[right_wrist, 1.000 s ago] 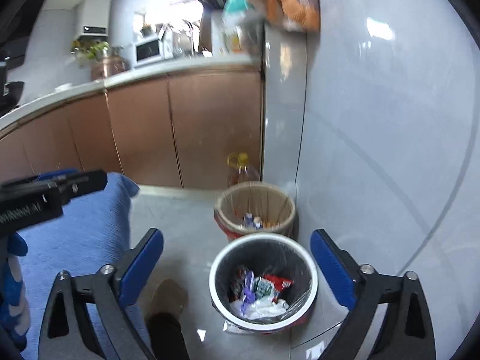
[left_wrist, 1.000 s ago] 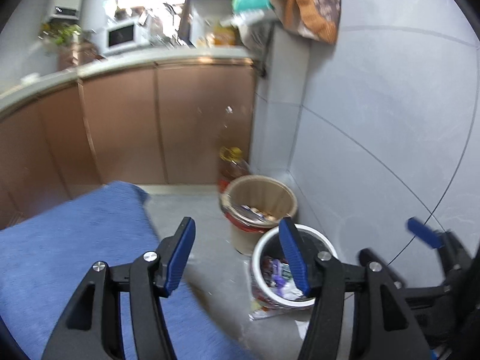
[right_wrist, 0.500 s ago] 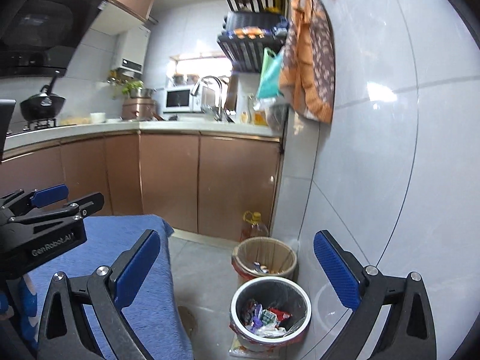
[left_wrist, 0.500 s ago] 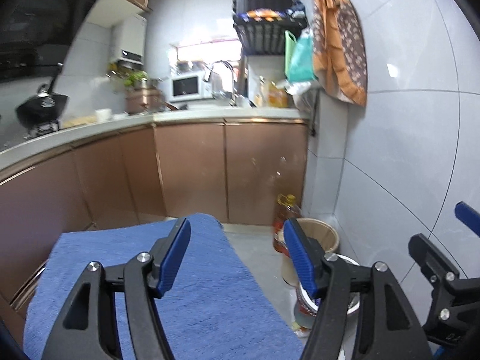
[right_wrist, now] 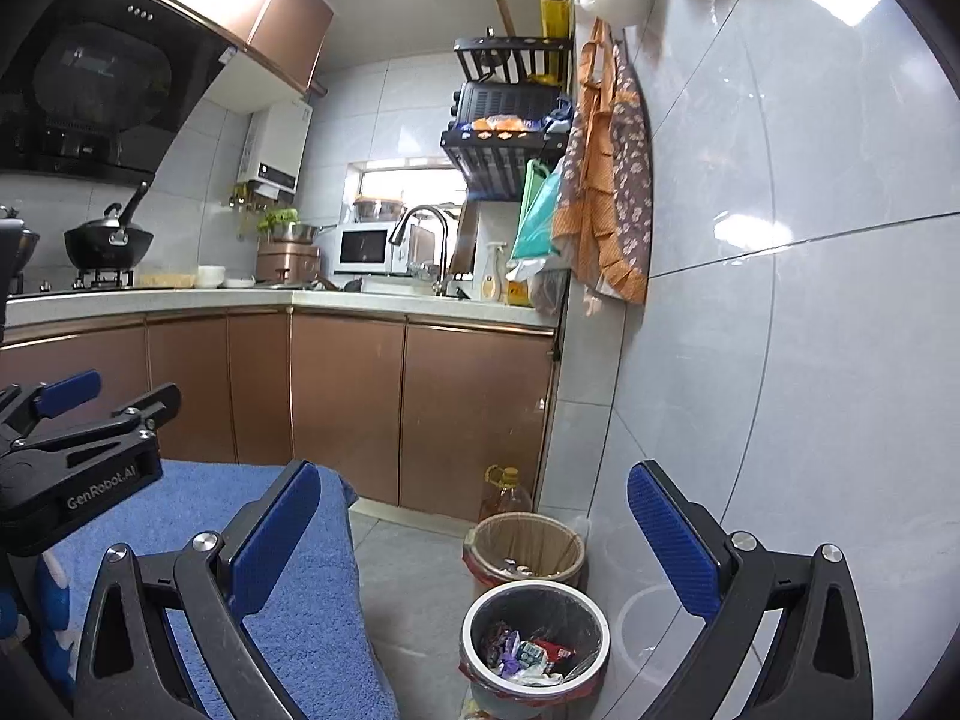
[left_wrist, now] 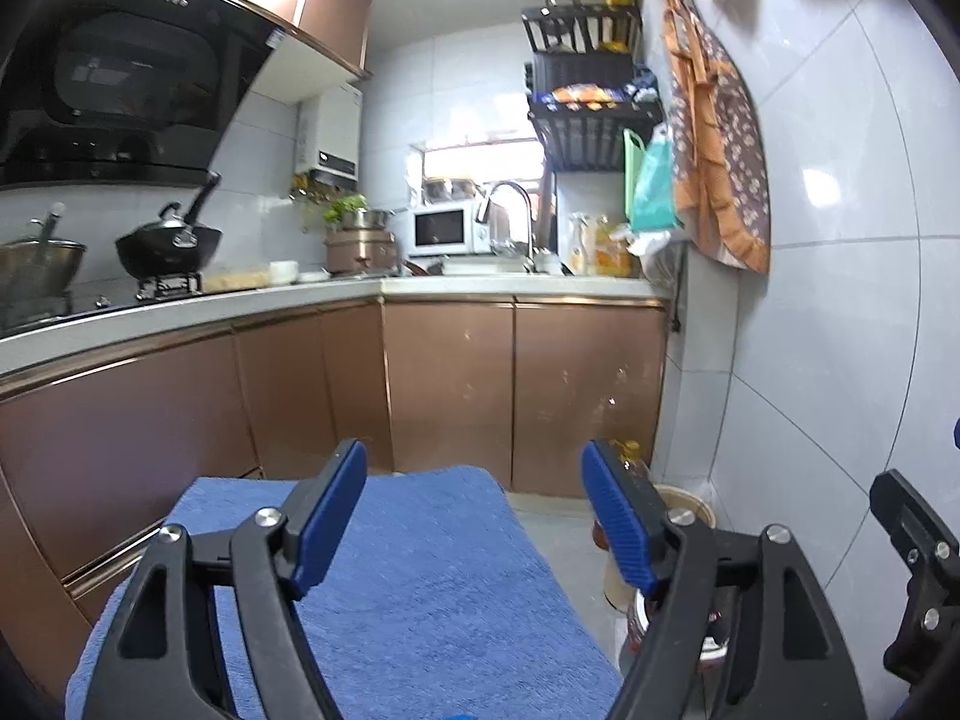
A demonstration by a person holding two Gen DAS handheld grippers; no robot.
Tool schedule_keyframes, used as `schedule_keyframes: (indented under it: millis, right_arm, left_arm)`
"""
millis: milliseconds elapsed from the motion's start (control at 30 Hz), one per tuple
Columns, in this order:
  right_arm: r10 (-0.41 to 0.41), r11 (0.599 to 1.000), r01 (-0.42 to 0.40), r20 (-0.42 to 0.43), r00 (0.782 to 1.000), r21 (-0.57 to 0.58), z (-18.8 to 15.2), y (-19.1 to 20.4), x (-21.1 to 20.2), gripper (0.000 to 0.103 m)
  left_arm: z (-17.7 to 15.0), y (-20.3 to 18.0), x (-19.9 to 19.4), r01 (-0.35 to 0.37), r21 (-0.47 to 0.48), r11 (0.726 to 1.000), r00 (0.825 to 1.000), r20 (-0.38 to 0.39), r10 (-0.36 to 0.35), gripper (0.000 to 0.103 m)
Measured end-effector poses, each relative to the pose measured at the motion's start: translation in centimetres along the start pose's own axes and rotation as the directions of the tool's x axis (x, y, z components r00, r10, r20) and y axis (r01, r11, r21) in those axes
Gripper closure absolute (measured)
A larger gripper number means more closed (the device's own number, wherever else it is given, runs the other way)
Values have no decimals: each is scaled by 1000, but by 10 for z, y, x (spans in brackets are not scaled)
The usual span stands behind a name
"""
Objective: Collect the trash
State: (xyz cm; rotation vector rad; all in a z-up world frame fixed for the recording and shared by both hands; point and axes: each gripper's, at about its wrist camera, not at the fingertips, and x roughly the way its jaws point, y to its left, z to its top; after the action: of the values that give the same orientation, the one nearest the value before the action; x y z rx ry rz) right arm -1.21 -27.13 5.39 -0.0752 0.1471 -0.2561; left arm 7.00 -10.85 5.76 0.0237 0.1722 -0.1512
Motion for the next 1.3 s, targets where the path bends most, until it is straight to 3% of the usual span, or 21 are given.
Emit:
schedule_keyframes:
  millis: [500, 1300]
  right_arm:
    - [50, 999, -50, 37, 998, 0, 2, 14, -16, 0]
    - [67, 997, -68, 42, 997, 35, 0, 16, -15, 0]
  left_arm:
    - [3, 26, -21, -103, -18, 995, 992, 67, 104, 25]
    - [-1, 30, -33, -130, -5, 991, 988, 81, 130, 25]
